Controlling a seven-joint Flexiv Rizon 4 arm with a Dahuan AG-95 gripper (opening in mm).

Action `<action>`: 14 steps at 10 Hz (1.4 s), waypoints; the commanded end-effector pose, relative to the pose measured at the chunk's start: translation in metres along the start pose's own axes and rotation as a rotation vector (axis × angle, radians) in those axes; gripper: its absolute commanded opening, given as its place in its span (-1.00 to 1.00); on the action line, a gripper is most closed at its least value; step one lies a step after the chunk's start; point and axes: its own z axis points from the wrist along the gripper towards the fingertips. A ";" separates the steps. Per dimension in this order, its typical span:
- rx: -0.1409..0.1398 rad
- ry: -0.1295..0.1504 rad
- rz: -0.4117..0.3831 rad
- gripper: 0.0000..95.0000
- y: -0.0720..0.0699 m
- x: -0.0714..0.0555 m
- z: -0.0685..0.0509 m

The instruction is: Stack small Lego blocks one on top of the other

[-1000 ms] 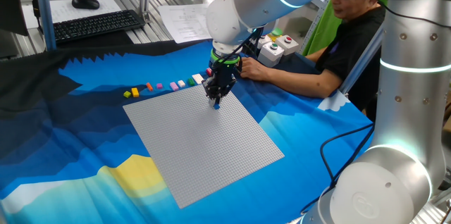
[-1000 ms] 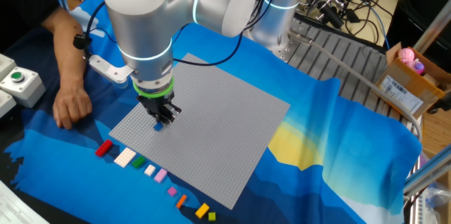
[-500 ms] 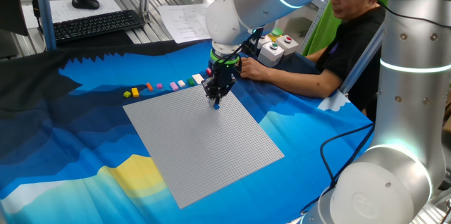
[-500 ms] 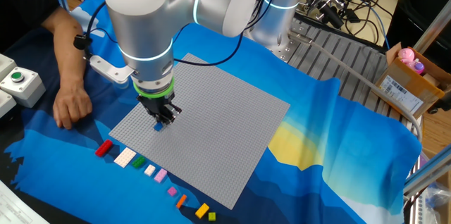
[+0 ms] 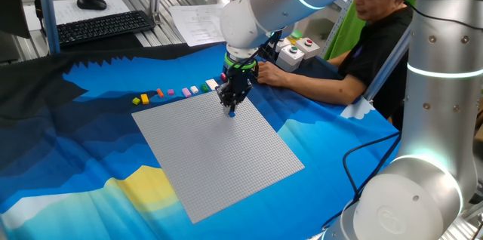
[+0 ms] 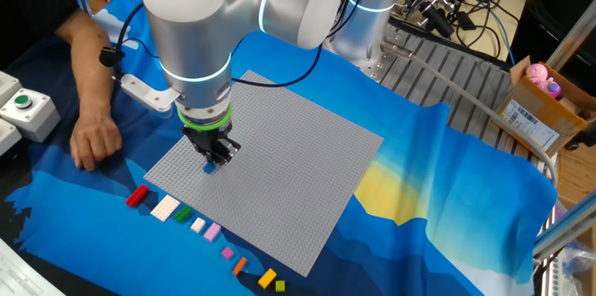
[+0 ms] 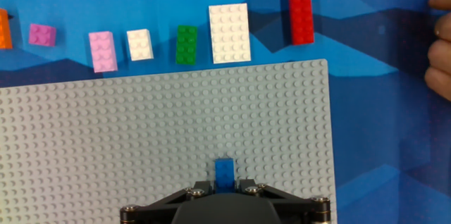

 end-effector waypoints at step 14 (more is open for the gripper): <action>0.005 0.004 0.037 -1.00 0.000 0.010 -0.019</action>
